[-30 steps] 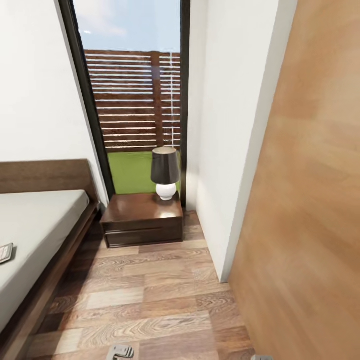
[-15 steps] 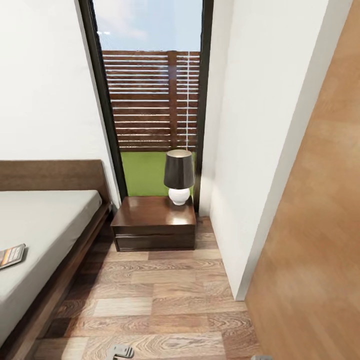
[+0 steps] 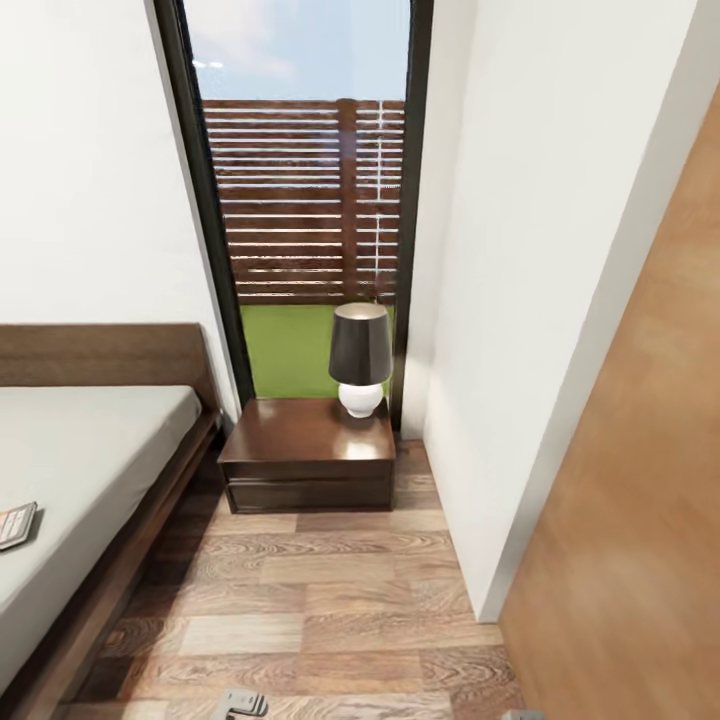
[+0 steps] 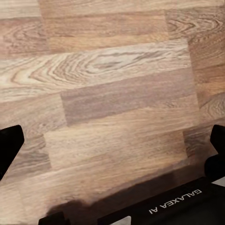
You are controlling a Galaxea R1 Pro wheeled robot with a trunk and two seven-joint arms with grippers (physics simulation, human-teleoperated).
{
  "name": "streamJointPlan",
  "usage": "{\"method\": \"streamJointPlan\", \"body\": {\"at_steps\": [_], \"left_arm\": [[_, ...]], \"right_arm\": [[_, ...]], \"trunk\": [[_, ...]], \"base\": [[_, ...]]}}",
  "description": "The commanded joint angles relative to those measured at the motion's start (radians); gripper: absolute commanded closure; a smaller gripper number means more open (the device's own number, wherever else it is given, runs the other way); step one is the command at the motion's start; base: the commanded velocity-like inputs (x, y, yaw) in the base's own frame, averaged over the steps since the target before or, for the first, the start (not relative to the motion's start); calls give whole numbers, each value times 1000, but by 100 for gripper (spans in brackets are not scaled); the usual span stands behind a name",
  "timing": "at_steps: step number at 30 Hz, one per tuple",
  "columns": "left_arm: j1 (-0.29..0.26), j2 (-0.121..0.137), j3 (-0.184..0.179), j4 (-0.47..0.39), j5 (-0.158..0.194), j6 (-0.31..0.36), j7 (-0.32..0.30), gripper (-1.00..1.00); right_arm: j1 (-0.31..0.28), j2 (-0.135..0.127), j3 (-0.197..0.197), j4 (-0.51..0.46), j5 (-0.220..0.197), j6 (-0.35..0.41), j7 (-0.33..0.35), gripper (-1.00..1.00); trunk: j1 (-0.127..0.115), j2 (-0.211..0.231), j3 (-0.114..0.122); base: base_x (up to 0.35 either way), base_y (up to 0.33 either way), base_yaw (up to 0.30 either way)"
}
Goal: In the bedroom, move the book from the bed onto either nightstand, and place the two sandals side by side next to the bed.
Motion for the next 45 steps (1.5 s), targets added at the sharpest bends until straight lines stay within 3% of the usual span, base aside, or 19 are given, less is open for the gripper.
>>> {"method": "streamJointPlan", "body": {"at_steps": [1, 31, 45], "left_arm": [[-1, 0, 8, 0, -10, -3, -3, -100], [-1, -1, 8, 0, -10, -3, -3, -100], [-1, -1, 8, 0, -11, -3, -3, -100]], "right_arm": [[-2, 0, 1, 5, -10, -5, 7, -100], [-2, 0, 1, 5, -10, -5, 7, -100], [-2, 0, 1, 5, -9, -5, 7, -100]], "trunk": [[1, 0, -1], [1, 0, -1], [1, 0, -1]], "base": [[322, 0, 0], [327, 1, 0], [328, 96, 24]]}}
